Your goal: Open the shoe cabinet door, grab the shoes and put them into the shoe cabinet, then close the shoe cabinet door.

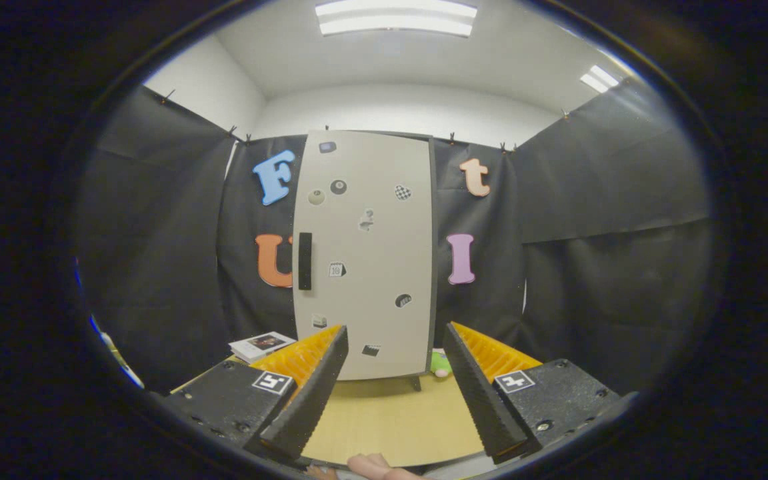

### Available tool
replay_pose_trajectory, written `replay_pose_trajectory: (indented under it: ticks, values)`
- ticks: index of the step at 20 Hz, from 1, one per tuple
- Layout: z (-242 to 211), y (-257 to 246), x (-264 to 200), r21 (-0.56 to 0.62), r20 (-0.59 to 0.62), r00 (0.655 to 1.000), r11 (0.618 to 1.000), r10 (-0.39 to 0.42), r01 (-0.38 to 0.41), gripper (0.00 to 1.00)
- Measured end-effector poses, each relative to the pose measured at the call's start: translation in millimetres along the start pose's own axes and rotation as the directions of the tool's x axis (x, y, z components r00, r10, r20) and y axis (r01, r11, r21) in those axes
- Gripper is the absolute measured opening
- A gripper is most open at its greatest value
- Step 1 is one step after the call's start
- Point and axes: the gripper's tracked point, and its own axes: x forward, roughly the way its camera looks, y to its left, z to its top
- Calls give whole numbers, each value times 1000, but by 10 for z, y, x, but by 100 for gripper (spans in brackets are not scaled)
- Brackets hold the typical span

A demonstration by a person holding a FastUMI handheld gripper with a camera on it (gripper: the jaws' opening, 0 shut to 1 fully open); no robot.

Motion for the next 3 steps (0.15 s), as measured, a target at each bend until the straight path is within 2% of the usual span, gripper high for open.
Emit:
replay_pose_trajectory:
  ticks: [3]
  values:
    - [-56,17,7,-3,-6,1000,1000,11,-11,95]
